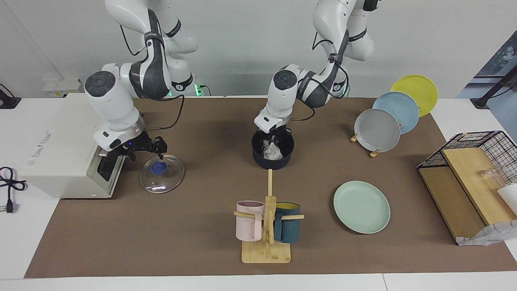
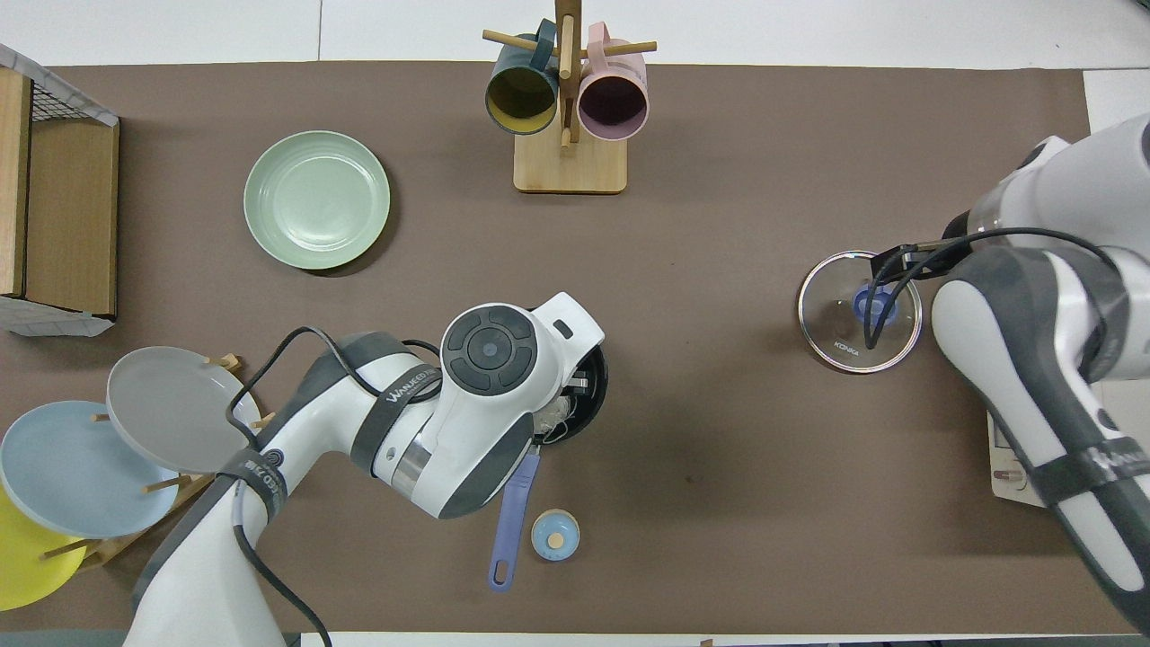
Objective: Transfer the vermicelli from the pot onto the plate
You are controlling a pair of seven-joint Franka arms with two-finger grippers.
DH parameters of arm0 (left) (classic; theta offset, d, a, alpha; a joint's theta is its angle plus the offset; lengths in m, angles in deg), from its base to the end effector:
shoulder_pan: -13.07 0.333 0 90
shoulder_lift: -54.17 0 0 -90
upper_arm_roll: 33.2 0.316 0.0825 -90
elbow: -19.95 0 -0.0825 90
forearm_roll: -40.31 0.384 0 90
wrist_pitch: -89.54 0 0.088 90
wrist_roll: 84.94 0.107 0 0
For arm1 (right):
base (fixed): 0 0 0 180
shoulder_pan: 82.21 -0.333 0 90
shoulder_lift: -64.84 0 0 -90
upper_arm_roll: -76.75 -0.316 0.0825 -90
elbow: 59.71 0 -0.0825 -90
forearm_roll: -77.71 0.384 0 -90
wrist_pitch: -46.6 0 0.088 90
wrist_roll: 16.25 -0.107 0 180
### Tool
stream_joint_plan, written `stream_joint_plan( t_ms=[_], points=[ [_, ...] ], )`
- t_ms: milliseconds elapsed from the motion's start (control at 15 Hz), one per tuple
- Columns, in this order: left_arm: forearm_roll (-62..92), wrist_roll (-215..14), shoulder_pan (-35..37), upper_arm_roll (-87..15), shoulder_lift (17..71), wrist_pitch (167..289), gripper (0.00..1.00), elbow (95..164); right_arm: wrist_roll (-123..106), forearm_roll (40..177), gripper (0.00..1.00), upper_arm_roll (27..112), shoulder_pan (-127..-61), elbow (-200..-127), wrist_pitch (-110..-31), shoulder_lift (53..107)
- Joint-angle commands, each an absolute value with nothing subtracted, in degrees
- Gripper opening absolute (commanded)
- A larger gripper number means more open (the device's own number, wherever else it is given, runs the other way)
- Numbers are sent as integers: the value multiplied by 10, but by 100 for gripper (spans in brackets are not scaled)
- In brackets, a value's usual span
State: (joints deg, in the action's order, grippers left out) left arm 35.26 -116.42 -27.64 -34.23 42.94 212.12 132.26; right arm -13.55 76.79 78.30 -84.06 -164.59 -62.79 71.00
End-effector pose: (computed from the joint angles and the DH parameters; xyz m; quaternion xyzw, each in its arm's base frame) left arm 0.4412 -0.3983 0.3752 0.9971 -0.0652 -0.0298 0.0260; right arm 0.5888 0.0024 0.4680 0.9994 0.0290 -0.0146 0.0087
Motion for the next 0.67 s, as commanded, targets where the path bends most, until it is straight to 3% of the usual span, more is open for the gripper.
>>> stream_joint_plan(
  t_ms=[0,333,600],
  points=[
    [340,-1162,-248,-338,468,1997,0,1255,-140,775,100,780,-833,-1581,-534,679],
    [339,-1132,-140,-336,470,1838,0,1098,-135,776,100,779,-834,-1556,-446,627],
    [328,-1064,-44,-334,462,1866,0,1084,-136,777,100,782,-834,-1552,-444,625]
  ],
)
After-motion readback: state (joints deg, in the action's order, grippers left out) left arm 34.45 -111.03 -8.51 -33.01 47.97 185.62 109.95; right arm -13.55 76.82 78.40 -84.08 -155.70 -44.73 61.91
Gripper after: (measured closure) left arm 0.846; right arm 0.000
